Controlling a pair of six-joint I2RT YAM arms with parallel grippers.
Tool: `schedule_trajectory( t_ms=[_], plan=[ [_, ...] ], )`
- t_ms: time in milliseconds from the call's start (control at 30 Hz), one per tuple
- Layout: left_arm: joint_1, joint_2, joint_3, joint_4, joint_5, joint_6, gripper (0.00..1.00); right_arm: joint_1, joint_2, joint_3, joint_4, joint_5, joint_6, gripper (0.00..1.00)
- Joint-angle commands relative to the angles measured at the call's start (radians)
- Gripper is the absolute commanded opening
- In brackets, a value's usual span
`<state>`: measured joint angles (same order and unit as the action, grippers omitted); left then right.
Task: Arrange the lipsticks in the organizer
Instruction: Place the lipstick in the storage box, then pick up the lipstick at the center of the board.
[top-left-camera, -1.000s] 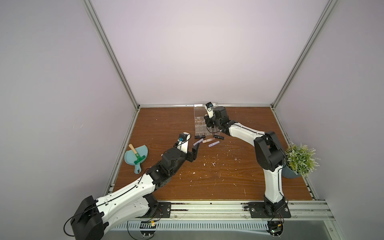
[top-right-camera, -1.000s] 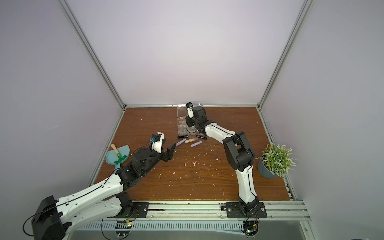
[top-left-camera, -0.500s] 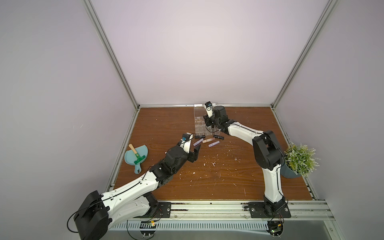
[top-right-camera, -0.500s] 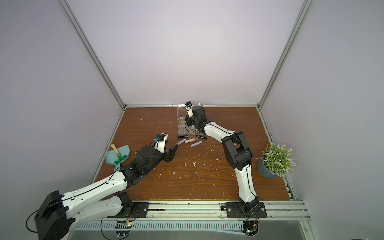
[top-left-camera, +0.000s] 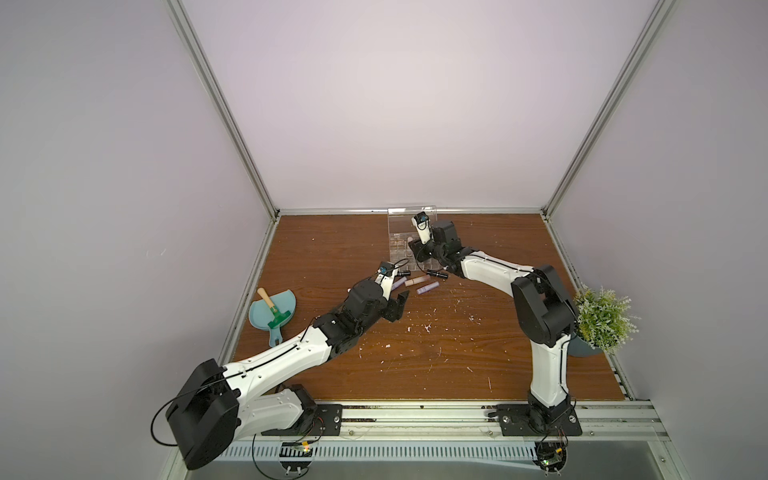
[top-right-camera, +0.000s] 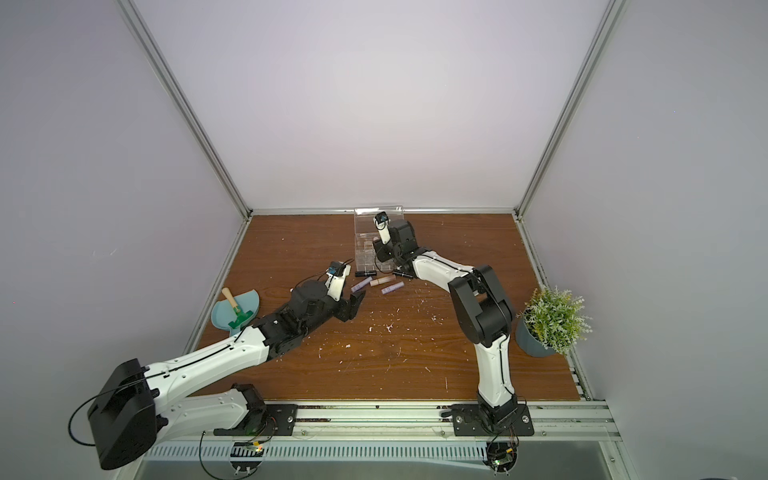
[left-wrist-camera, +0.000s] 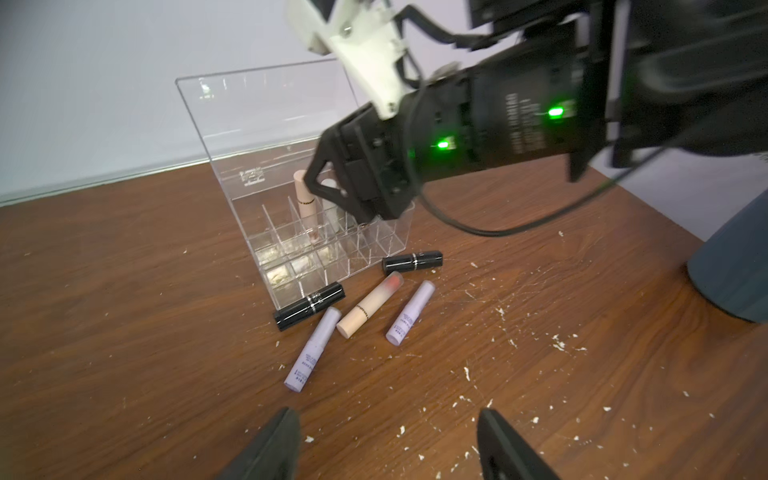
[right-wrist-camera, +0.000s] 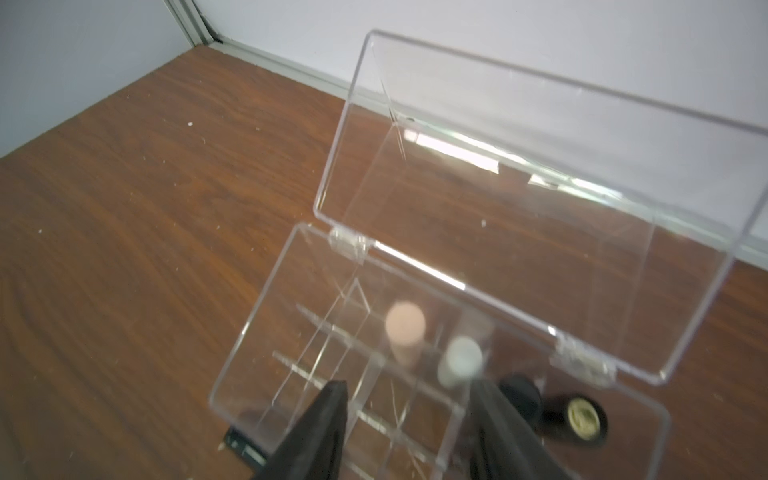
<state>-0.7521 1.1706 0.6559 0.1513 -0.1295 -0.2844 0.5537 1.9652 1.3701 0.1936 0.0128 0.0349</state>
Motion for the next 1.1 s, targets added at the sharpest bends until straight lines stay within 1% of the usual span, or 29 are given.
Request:
schedule_trajectory(
  t_ms=[0, 67, 100, 200, 400, 467, 533, 633, 800, 933, 1067],
  plan=[
    [0.084, 0.031, -0.005, -0.04, 0.081, -0.051, 0.72, -0.009, -0.183, -0.094, 0.095, 0.032, 0.042, 0.56],
    [0.13, 0.056, -0.021, -0.015, 0.144, -0.072, 0.72, -0.016, -0.259, -0.184, 0.132, 0.028, 0.068, 0.56],
    [0.139, 0.066, -0.025, -0.006, 0.156, -0.074, 0.72, -0.017, -0.29, -0.227, 0.148, 0.029, 0.076, 0.56],
    [0.144, 0.101, 0.001, -0.008, 0.167, -0.062, 0.72, -0.021, -0.361, -0.306, 0.161, 0.044, 0.085, 0.57],
    [0.145, 0.222, 0.117, -0.069, 0.216, -0.002, 0.71, -0.027, -0.468, -0.419, 0.176, 0.044, 0.113, 0.57],
    [0.145, 0.267, 0.152, -0.097, 0.204, 0.007, 0.71, -0.029, -0.497, -0.451, 0.185, 0.046, 0.116, 0.57],
    [0.146, 0.311, 0.185, -0.134, 0.191, 0.008, 0.72, -0.037, -0.512, -0.463, 0.19, 0.049, 0.117, 0.57],
    [0.153, 0.357, 0.201, -0.144, 0.182, 0.009, 0.71, -0.048, -0.519, -0.461, 0.183, 0.043, 0.118, 0.57],
    [0.206, 0.395, 0.191, -0.126, 0.245, -0.001, 0.72, -0.058, -0.517, -0.465, 0.188, 0.029, 0.126, 0.57],
    [0.229, 0.414, 0.209, -0.136, 0.254, 0.006, 0.72, -0.061, -0.515, -0.466, 0.191, 0.021, 0.131, 0.57],
    [0.243, 0.469, 0.249, -0.16, 0.265, 0.025, 0.72, -0.063, -0.507, -0.463, 0.188, 0.018, 0.132, 0.57]
  ],
)
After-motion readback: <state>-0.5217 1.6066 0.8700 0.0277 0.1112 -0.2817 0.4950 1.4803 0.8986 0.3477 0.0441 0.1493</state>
